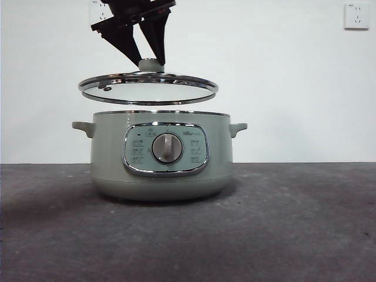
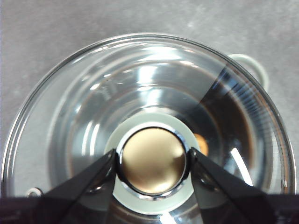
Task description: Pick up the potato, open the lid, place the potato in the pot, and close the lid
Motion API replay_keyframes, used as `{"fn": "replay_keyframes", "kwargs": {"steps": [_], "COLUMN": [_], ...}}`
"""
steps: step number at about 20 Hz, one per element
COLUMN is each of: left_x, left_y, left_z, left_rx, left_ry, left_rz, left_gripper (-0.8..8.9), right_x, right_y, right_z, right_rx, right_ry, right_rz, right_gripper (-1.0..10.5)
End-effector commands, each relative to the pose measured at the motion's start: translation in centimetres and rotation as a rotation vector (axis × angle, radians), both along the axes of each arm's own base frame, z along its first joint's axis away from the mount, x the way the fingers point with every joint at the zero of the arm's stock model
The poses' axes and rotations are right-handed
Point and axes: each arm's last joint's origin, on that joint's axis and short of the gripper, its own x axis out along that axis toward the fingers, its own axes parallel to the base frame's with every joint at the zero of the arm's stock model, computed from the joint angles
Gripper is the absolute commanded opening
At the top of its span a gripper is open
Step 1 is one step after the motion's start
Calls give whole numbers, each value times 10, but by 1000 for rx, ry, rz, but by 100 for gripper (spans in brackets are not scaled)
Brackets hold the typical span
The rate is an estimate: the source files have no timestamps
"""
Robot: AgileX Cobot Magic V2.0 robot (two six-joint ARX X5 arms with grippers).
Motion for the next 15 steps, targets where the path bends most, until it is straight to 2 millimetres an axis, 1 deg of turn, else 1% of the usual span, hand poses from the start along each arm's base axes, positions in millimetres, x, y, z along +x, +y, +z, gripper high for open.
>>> {"fn": "replay_keyframes", "kwargs": {"steps": [1,7,11,15], "left_x": [-7,-12,-12,-3], "left_y": [-3,-11,-17,-25], "left_z": [14,7,-2,-18], "left_rx": [-37,-29,-2,14], "left_ry": [-43,11,59,89], "left_rz": [7,8,-5,-12], "left_gripper": [-9,-9,-9,-9], "right_x": [-16,-53,-68,-74], "right_y": [-18,-58,-72,-76], "right_z": [-16,-45,-55,-56], "right_rx": [-17,37,86,133], "right_ry": [31,45,58,83], "right_rz": [-57,-127,-133,-104], "right_gripper": [-8,-8,-8,-7]}}
